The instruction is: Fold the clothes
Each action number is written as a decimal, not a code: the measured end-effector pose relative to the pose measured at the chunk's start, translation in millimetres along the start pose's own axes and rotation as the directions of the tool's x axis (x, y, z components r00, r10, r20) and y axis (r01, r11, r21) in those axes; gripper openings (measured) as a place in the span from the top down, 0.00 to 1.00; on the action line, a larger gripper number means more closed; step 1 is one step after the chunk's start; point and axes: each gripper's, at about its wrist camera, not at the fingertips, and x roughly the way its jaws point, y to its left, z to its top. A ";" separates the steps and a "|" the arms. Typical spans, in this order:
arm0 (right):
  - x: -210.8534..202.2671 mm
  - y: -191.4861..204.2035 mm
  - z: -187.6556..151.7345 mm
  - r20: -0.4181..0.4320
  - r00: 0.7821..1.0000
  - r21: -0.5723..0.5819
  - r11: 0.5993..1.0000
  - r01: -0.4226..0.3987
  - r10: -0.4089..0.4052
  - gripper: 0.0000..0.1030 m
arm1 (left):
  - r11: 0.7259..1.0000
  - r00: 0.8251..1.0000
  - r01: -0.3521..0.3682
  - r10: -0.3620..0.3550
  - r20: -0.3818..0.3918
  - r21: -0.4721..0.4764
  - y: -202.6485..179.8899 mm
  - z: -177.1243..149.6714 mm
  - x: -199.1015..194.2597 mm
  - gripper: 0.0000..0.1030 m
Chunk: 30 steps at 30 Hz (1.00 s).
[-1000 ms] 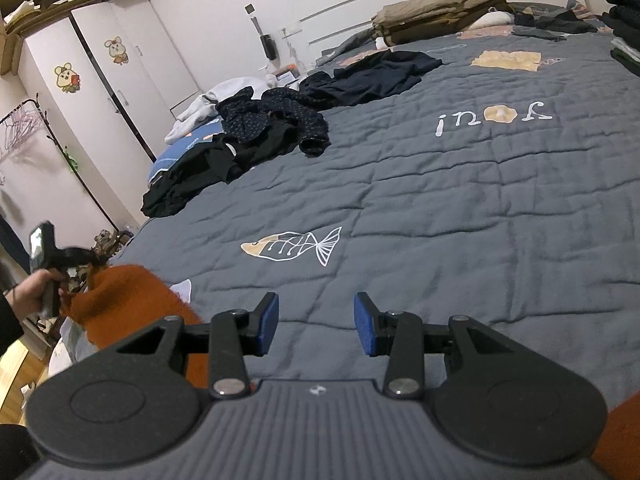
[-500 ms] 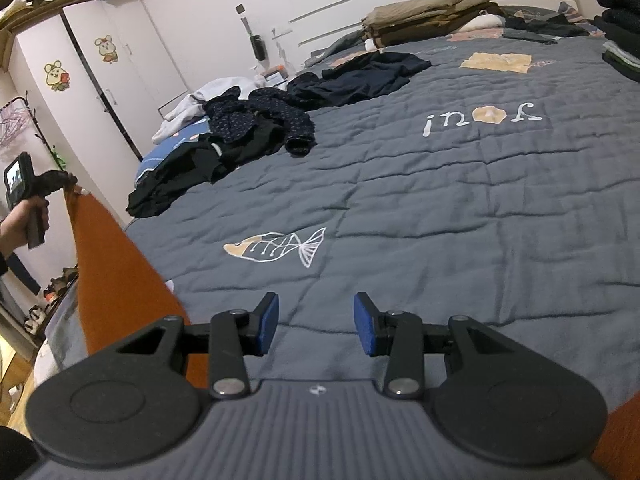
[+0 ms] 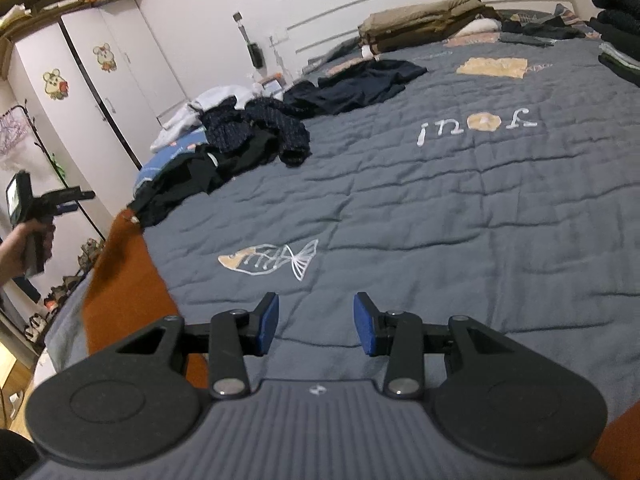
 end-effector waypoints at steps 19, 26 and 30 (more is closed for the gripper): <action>-107.4 -67.6 1.9 0.154 0.965 0.064 0.977 0.205 -0.212 0.61 | 0.615 0.631 0.775 -0.742 -0.228 0.144 -315.3 -167.7 -170.9 0.32; -135.8 -81.3 -25.8 0.092 0.954 0.072 0.957 0.280 -0.286 0.61 | 0.391 0.517 0.851 -0.739 -0.431 0.350 -351.2 -230.5 -189.3 0.32; -156.9 -83.6 -46.3 0.075 0.940 0.107 0.940 0.325 -0.334 0.58 | 0.307 0.510 0.845 -0.708 -0.488 0.438 -361.8 -251.6 -195.8 0.32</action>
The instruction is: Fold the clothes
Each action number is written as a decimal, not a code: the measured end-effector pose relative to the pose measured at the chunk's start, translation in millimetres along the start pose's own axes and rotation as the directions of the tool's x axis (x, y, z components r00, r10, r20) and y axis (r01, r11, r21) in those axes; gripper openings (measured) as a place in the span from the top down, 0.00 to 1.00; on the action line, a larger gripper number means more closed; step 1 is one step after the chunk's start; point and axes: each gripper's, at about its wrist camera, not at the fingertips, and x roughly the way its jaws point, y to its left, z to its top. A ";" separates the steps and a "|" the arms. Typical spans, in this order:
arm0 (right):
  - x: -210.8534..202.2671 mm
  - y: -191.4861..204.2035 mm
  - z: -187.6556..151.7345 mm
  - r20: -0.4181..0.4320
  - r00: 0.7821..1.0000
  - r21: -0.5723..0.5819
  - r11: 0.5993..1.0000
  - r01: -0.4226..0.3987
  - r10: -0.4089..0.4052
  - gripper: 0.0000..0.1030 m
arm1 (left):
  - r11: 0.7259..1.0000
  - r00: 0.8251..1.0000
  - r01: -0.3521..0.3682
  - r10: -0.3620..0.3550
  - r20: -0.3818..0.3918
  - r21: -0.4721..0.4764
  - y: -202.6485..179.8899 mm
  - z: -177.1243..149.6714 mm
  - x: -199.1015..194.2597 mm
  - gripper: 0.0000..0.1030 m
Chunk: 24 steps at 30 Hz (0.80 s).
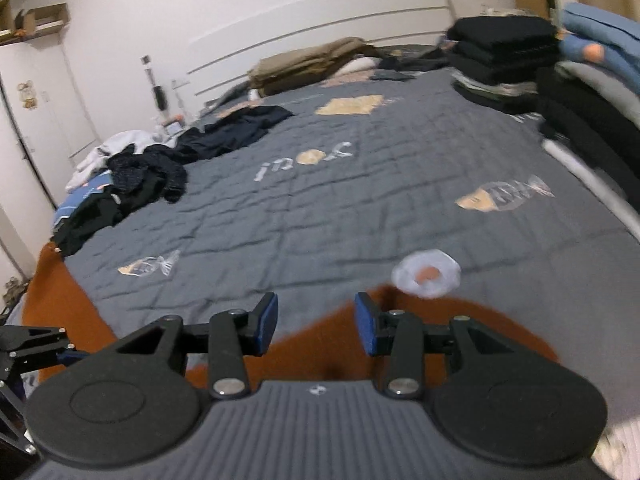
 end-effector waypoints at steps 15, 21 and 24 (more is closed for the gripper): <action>5.9 0.5 -55.2 -0.188 0.982 0.181 0.983 0.032 0.003 0.56 | 0.991 0.981 -0.055 0.077 -0.180 0.125 3.7 -11.6 16.3 0.16; 13.6 6.6 -61.9 -0.200 0.978 0.236 0.972 -0.010 0.059 0.74 | 0.984 0.968 -0.027 0.070 -0.239 0.177 -2.1 -27.0 25.4 0.32; 10.8 9.5 -59.2 -0.168 0.980 0.267 0.962 -0.056 0.104 0.92 | 0.990 0.965 0.036 0.002 -0.263 0.137 2.9 -27.6 25.6 0.86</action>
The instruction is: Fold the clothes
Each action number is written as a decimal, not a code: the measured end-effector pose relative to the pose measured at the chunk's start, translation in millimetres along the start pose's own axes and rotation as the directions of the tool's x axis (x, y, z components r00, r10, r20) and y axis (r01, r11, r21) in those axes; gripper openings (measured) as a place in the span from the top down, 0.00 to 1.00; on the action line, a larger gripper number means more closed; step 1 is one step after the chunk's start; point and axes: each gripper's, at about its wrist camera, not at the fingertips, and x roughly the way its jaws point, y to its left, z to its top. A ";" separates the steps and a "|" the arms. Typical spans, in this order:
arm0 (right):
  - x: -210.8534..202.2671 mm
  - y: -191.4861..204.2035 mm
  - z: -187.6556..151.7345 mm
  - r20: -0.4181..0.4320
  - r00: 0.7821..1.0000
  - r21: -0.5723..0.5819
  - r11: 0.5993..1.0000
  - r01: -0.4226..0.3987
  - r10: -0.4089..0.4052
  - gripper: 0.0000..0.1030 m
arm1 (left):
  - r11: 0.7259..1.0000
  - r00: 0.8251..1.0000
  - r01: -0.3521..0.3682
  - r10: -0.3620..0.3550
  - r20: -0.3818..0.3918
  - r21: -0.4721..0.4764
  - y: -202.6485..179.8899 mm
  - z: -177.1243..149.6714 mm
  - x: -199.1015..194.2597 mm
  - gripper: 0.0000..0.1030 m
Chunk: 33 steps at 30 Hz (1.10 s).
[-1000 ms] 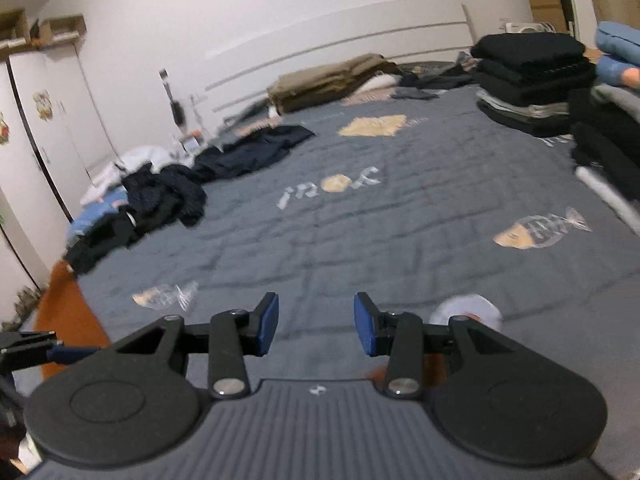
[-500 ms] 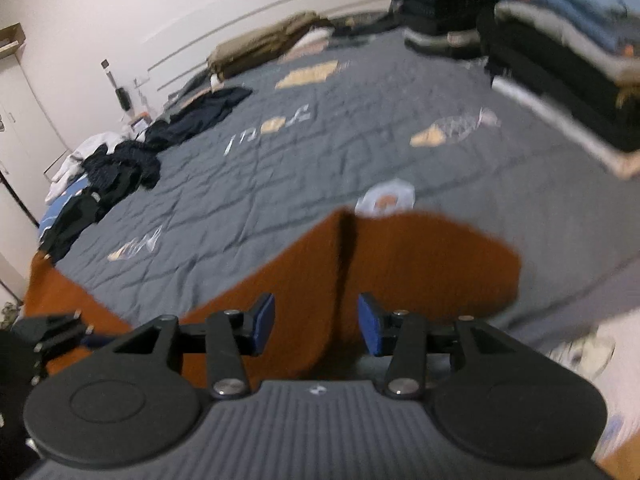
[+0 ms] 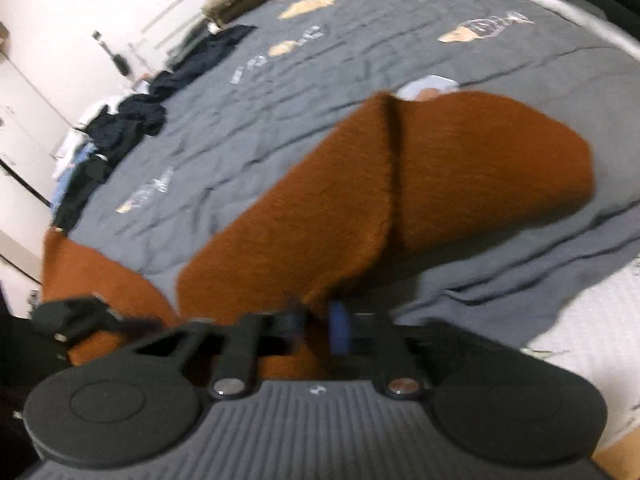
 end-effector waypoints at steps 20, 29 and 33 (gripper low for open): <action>-76.3 -6.8 70.5 0.409 0.910 0.116 0.986 -0.121 0.064 0.94 | 0.998 0.972 -0.064 0.068 0.226 -0.025 5.3 12.2 -33.2 0.08; -85.7 -8.2 71.6 0.444 0.894 0.112 0.987 -0.114 0.052 0.94 | 0.999 0.994 -0.033 0.029 0.105 0.034 -4.6 14.2 19.5 0.88; -86.9 -8.4 71.2 0.457 0.888 0.117 0.987 -0.113 0.048 0.94 | 0.994 0.969 -0.080 0.094 0.227 -0.070 21.9 22.2 -17.3 0.89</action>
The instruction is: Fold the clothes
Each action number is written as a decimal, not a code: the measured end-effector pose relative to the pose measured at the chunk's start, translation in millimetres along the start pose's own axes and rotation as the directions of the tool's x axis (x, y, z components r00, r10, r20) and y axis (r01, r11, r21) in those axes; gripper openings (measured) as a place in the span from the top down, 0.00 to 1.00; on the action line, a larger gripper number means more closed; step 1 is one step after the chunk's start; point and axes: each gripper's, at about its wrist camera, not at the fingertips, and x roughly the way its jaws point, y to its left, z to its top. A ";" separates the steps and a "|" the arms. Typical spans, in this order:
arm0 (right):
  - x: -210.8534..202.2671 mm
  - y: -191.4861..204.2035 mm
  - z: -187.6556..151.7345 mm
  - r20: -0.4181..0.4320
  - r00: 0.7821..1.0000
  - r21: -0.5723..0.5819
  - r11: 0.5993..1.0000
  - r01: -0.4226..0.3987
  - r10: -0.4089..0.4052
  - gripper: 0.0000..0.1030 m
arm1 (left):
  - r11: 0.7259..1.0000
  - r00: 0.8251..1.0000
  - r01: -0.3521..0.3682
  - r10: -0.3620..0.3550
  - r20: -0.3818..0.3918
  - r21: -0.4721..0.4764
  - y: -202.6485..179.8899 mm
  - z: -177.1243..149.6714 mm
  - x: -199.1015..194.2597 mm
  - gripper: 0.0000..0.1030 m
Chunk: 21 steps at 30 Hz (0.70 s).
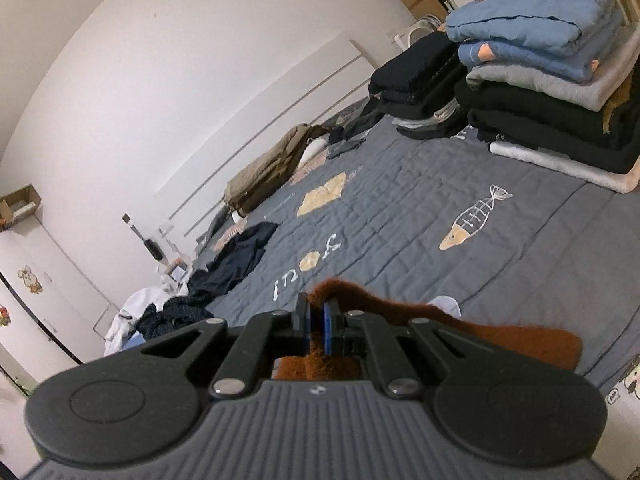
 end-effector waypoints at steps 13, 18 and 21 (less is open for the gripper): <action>111.0 19.5 32.4 0.016 0.999 -0.128 0.991 0.033 -0.031 0.94 | 0.847 0.825 -0.500 0.530 0.198 -0.182 108.2 79.7 -51.7 0.89; 164.9 27.7 44.3 0.011 0.999 -0.191 0.980 0.050 -0.049 0.93 | 0.826 0.826 -0.521 0.551 0.119 -0.214 146.0 97.1 -14.4 0.86; 197.2 32.6 51.5 0.008 0.998 -0.229 0.972 0.060 -0.060 0.90 | 0.797 0.828 -0.546 0.561 -0.021 -0.257 162.8 93.6 23.5 0.68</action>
